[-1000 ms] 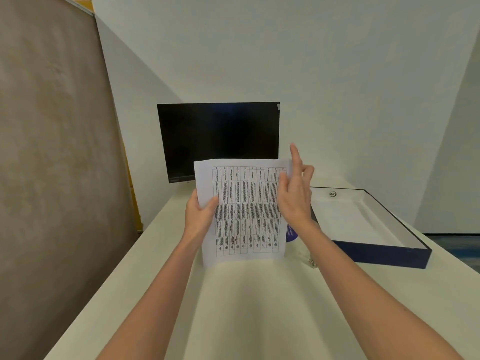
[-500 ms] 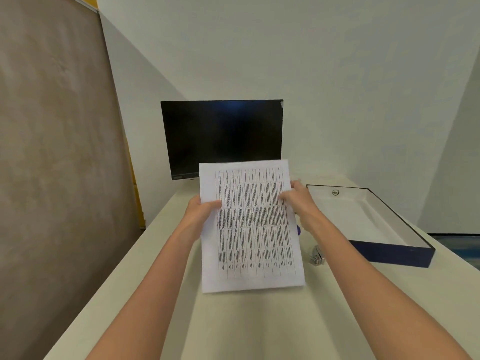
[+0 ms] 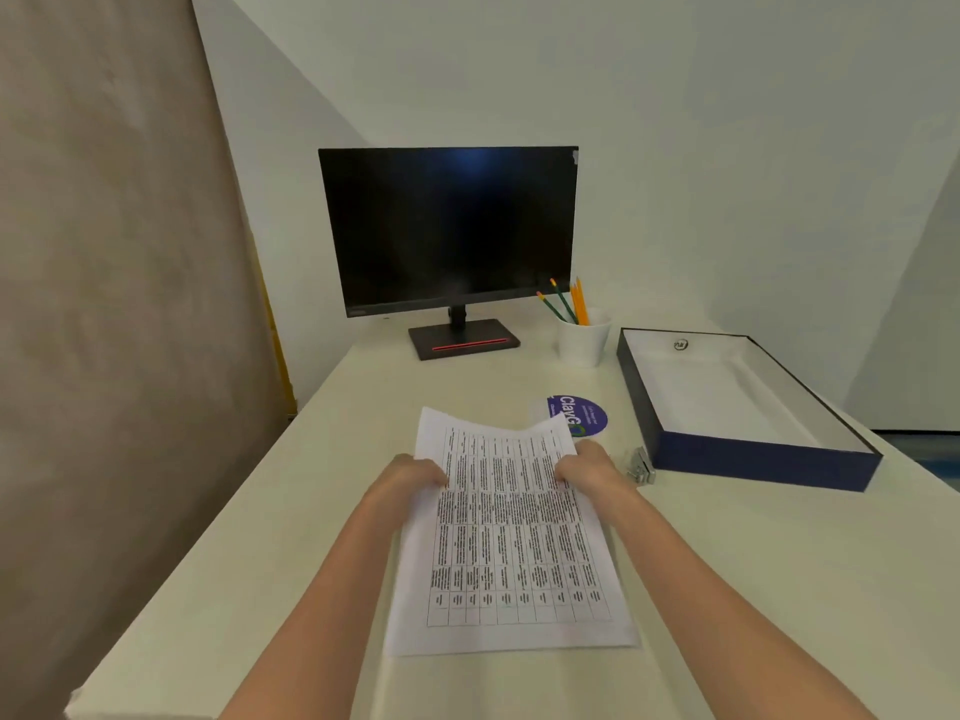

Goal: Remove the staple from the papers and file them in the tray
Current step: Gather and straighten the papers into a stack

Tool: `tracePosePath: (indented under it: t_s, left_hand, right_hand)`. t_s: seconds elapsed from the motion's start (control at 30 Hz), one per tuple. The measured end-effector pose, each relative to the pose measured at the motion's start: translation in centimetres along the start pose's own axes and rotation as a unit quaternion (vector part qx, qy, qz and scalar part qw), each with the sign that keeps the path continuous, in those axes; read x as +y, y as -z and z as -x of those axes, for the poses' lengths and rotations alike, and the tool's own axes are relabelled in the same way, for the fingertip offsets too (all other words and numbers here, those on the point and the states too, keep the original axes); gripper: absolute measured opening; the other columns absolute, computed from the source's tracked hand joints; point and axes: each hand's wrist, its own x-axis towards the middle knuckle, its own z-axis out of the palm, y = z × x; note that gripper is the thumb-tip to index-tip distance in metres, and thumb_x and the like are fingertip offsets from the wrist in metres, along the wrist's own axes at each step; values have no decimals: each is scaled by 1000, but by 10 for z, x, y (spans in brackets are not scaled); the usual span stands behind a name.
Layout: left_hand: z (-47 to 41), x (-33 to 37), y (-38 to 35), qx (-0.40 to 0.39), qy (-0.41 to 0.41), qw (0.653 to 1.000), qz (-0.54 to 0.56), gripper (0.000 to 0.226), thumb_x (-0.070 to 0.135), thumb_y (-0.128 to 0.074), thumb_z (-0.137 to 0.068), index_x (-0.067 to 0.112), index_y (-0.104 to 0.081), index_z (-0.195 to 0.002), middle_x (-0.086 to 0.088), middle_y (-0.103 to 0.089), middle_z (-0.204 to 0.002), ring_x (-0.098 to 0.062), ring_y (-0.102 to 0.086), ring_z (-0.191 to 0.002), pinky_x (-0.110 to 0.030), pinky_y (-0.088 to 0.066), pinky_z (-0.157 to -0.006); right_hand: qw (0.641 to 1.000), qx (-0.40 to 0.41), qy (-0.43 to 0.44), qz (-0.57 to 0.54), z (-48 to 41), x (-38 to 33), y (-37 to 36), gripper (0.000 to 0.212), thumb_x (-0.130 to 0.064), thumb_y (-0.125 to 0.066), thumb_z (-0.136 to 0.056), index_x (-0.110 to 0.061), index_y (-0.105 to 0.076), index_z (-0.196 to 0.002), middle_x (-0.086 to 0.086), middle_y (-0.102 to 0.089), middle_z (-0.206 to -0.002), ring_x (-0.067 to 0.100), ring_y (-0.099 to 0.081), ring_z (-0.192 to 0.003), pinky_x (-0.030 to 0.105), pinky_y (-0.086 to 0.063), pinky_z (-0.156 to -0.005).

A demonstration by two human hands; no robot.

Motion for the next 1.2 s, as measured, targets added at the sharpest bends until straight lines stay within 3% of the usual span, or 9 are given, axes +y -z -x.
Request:
tracePosePath:
  t_s: [0.1,0.23,0.3,0.33,0.4,0.57,0.9,1.07,1.2]
  left_hand:
    - [10,8,-7,27,-1,998,-53,61,13,-65,-81,1,-37,-133,-15,-49,-123,-34,-53,-109,-34,-45,-85]
    - [-5,11,-6,32,-39,998,-23,50,26,-63,-87,1,-47,-126,-13,-52,-119,-32,-54,-104,-31,-40,-80]
    - [-12,13,-7,72,-82,994,10,30,31,-54,-93,3,-59,-101,-11,-58,-100,-31,-57,-91,-28,-36,-75]
    - [-13,13,-7,105,-100,989,16,27,29,-50,-95,9,-56,-78,-7,-56,-82,-29,-54,-78,-27,-35,-71]
    - [-20,11,-11,178,-111,977,36,28,21,-49,-92,13,-49,-65,-5,-53,-68,-27,-51,-72,-31,-41,-69]
    - [-27,6,-19,218,-108,968,66,16,18,-55,-85,8,-68,-86,-14,-71,-93,-32,-66,-89,-34,-52,-81]
    - [-34,-1,-27,268,-155,949,55,14,17,-60,-89,5,-65,-88,-9,-68,-80,-30,-64,-81,-34,-52,-79]
    - [-32,-5,-32,283,-184,941,37,14,17,-57,-92,6,-62,-86,2,-57,-64,-23,-55,-67,-29,-44,-69]
    - [-29,-6,-33,286,-195,937,38,13,17,-56,-92,8,-61,-84,3,-56,-63,-21,-53,-65,-27,-39,-67]
  right_hand:
    - [1000,9,10,0,3,1,-1,15,1,-50,-82,-12,-56,-81,10,-61,-90,28,-60,-89,36,-50,-83]
    - [1000,14,21,-16,4,7,-2,19,-1,-50,-80,-19,-54,-77,10,-66,-98,29,-63,-96,43,-51,-92]
    - [999,19,25,-18,6,8,-4,20,-2,-50,-80,-22,-52,-78,10,-65,-100,30,-62,-98,45,-51,-93]
    - [999,22,28,-15,7,9,-5,23,-3,-50,-81,-25,-49,-75,8,-64,-99,30,-62,-99,46,-50,-94]
    - [999,27,33,-3,6,11,-5,25,-5,-50,-82,-27,-46,-72,6,-62,-96,30,-62,-99,47,-50,-93]
    - [999,23,34,18,1,16,-8,20,-10,-52,-82,-25,-48,-96,5,-64,-106,28,-61,-101,46,-49,-93]
    - [998,29,42,25,0,14,0,24,-9,-55,-85,-18,-51,-106,9,-64,-113,28,-61,-103,37,-50,-89]
    - [928,212,122,279,2,12,31,35,-8,-50,-90,-8,-50,-125,15,-45,-126,33,-45,-117,38,-41,-87]
    - [876,172,56,447,-1,16,37,33,-17,-49,-89,-14,-53,-122,11,-39,-130,30,-38,-120,41,-37,-93]
